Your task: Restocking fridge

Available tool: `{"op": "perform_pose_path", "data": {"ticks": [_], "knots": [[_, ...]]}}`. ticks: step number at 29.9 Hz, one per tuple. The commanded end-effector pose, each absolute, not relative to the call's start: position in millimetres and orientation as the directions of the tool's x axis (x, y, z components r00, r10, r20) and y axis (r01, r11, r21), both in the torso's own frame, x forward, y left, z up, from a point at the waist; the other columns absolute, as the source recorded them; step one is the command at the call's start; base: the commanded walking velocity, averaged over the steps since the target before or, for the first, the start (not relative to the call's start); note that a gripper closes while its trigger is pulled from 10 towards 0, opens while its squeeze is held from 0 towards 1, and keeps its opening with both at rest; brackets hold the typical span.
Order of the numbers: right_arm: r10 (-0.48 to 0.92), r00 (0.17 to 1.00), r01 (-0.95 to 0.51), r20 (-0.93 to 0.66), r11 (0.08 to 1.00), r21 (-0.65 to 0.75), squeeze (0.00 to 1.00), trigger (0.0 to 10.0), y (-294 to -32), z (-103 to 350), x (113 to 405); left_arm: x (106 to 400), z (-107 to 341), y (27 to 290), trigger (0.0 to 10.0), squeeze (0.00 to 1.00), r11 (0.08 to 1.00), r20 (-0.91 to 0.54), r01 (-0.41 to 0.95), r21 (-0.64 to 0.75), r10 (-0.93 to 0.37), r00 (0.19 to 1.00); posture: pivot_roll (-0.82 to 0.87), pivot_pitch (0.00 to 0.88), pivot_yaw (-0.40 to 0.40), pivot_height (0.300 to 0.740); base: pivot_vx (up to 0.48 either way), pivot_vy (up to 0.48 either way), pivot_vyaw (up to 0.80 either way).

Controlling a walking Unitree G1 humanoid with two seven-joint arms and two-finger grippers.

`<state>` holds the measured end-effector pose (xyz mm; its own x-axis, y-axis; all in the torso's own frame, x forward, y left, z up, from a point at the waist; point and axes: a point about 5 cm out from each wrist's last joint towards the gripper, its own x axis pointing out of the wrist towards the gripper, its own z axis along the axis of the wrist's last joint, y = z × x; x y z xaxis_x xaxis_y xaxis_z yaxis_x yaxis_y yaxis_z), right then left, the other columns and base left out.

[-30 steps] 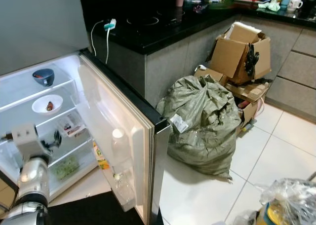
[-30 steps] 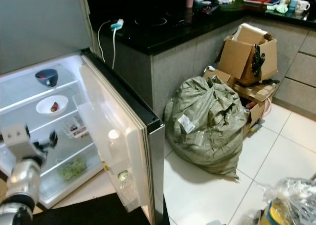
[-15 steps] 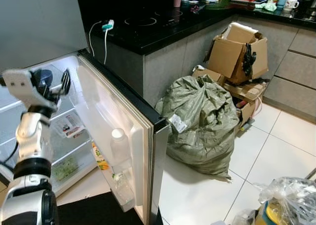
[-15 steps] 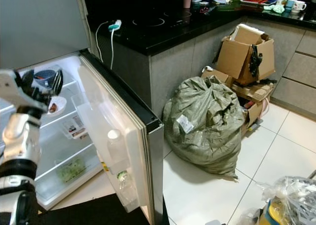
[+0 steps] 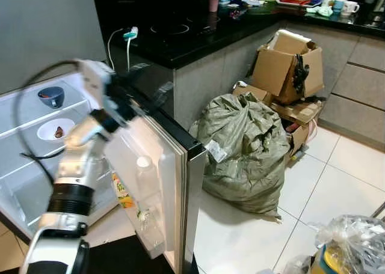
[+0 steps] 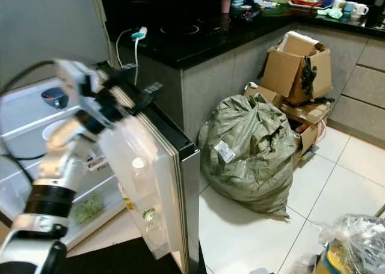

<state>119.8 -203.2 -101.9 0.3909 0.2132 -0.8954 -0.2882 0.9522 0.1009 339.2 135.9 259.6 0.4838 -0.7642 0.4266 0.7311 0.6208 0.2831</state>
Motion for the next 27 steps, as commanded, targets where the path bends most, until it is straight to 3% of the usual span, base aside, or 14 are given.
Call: {"op": "perform_pose_path", "data": {"ticks": [1, 5, 9, 15, 16, 18, 19, 20, 21, 22, 24, 25, 26, 27], "knots": [[0.22, 0.35, -0.275, -0.911, 0.953, 0.124, 0.0, 10.0, -201, -106, 107, 339, 262, 123, 10.0, 0.0, 0.575, 0.39, 0.753, 0.319, -0.804, 0.449, -0.06, 0.012, 0.024, 0.74, 0.0, 0.0, 0.0], [0.222, 0.35, -0.272, -0.91, 0.954, 0.128, 0.0, 10.0, -201, -106, 107, 347, 259, 110, 10.0, 0.0, 0.547, 0.303, 0.749, 0.374, -0.835, 0.459, -0.07, 0.015, 0.027, 0.74, 0.0, 0.0, 0.0], [0.222, 0.349, -0.268, -0.91, 0.955, 0.13, 0.0, 10.0, -200, -107, 106, 361, 258, 103, 10.0, 0.0, 0.58, 0.22, 0.698, 0.42, -0.811, 0.542, -0.07, 0.018, 0.028, 0.74, 0.0, 0.0, 0.0], [0.224, 0.347, -0.263, -0.911, 0.955, 0.135, 0.0, 10.0, -199, -107, 104, 373, 267, 97, 10.0, 0.0, 0.533, 0.117, 0.55, 0.643, -0.779, 0.616, -0.07, 0.021, 0.029, 0.74, 0.0, 0.0, 0.0], [0.224, 0.347, -0.262, -0.911, 0.956, 0.135, 0.0, 10.0, -199, -107, 104, 374, 269, 95, 6.7, 0.0, 0.484, 0.084, 0.513, 0.709, -0.78, 0.62, -0.07, 0.021, 0.029, 0.74, 0.0, 0.0, 0.0], [0.224, 0.347, -0.262, -0.911, 0.956, 0.135, 0.0, 10.0, -199, -107, 104, 374, 269, 95, 6.7, 0.0, 0.484, 0.084, 0.513, 0.709, -0.78, 0.62, -0.07, 0.021, 0.029, 0.74, 0.0, 0.0, 0.0], [0.225, 0.346, -0.262, -0.911, 0.955, 0.136, 0.0, 10.0, -199, -107, 104, 375, 271, 93, 0.0, 0.0, 0.434, 0.052, 0.482, 0.761, -0.782, 0.621, -0.07, 0.021, 0.029, 0.74, 0.0, 0.0, 0.0], [0.225, 0.346, -0.261, -0.911, 0.956, 0.137, 0.0, 10.0, -199, -107, 104, 376, 274, 89, 0.0, 0.0, 0.359, 0.007, 0.453, 0.816, -0.791, 0.612, -0.08, 0.022, 0.032, 0.74, 0.0, 0.0, 0.0], [0.225, 0.346, -0.261, -0.911, 0.956, 0.137, 0.0, 10.0, -199, -107, 104, 376, 274, 89, 0.0, 0.0, 0.359, 0.007, 0.453, 0.816, -0.791, 0.612, -0.08, 0.022, 0.032, 0.74, 0.0, 0.0, 0.0], [0.225, 0.347, -0.26, -0.911, 0.956, 0.137, 0.0, 10.0, -199, -107, 104, 376, 274, 84, 0.0, 0.0, 0.273, -0.047, 0.442, 0.855, -0.806, 0.59, -0.08, 0.022, 0.032, 0.74, 0.0, 0.0, 0.0], [0.225, 0.347, -0.26, -0.911, 0.956, 0.137, 0.0, 10.0, -199, -107, 104, 376, 274, 84, 0.0, 0.0, 0.273, -0.047, 0.442, 0.855, -0.806, 0.59, -0.08, 0.022, 0.032, 0.74, 0.0, 0.0, 0.0], [0.225, 0.347, -0.26, -0.911, 0.956, 0.137, 0.0, 10.0, -199, -107, 104, 375, 273, 80, 0.0, 0.0, 0.201, -0.098, 0.444, 0.873, -0.82, 0.564, -0.08, 0.023, 0.035, 0.74, 0.0, 0.0, 0.0], [0.224, 0.347, -0.259, -0.911, 0.956, 0.137, 0.0, 10.0, -199, -107, 104, 373, 269, 75, 2.7, 0.0, 0.107, -0.171, 0.454, 0.884, -0.832, 0.528, -0.08, 0.023, 0.035, 0.74, 0.0, 0.0, 0.0], [0.224, 0.347, -0.258, -0.911, 0.956, 0.137, 0.0, 10.0, -199, -107, 104, 372, 266, 73, 4.3, 0.0, 0.045, -0.22, 0.463, 0.885, -0.836, 0.502, -0.08, 0.023, 0.036, 0.74, 0.0, 0.0, 0.0]]}}
